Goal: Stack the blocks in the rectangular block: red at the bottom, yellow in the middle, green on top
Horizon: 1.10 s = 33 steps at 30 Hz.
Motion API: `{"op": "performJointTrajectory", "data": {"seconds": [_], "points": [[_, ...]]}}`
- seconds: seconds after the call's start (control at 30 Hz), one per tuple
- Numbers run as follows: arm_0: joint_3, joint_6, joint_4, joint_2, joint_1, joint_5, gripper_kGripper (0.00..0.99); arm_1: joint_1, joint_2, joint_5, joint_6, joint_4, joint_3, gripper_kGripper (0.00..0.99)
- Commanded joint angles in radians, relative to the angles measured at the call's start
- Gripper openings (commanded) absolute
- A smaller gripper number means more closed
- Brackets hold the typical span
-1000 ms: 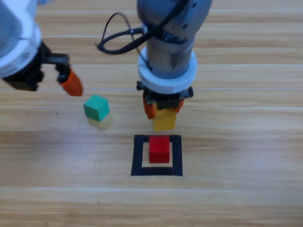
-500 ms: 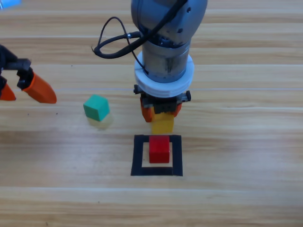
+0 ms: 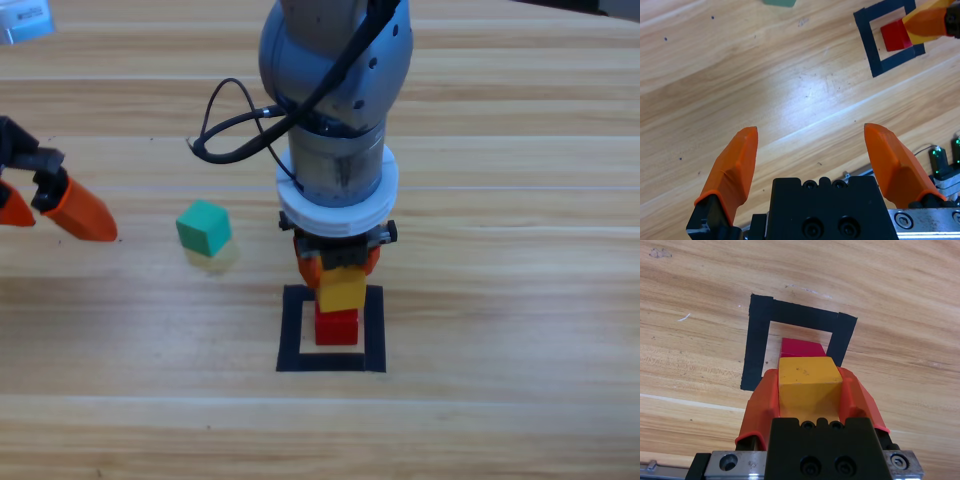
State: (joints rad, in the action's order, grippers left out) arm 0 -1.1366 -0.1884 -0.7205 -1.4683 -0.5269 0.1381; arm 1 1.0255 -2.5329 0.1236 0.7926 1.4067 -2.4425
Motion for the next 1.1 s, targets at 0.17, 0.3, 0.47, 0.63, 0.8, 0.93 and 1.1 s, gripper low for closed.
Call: {"op": "performJointTrajectory", "data": {"seconds": [0.17, 0.3, 0.47, 0.63, 0.8, 0.93, 1.1], "points": [[0.046, 0.007, 0.047, -0.009, 0.019, 0.015, 0.908, 0.038, -0.052, -0.004, 0.011, 0.023, -0.003, 0.252], [0.051, 0.007, 0.052, -0.012, 0.019, 0.017, 0.908, 0.047, -0.049, -0.002, 0.014, 0.023, -0.003, 0.253], [0.051, 0.009, 0.052, -0.010, 0.022, 0.018, 0.908, 0.048, -0.052, -0.004, 0.016, 0.024, -0.003, 0.253], [0.052, 0.012, 0.052, -0.010, 0.025, 0.021, 0.908, 0.048, -0.055, -0.001, 0.016, 0.026, -0.001, 0.253], [0.052, 0.010, 0.053, -0.012, 0.025, 0.023, 0.908, 0.048, -0.058, 0.002, 0.016, 0.028, -0.001, 0.253], [0.054, 0.010, 0.058, -0.012, 0.027, 0.021, 0.908, 0.047, -0.060, 0.011, 0.016, 0.028, -0.003, 0.253], [0.057, 0.010, 0.064, -0.015, 0.027, 0.021, 0.908, 0.041, -0.066, 0.014, 0.017, 0.028, -0.003, 0.253]]}}
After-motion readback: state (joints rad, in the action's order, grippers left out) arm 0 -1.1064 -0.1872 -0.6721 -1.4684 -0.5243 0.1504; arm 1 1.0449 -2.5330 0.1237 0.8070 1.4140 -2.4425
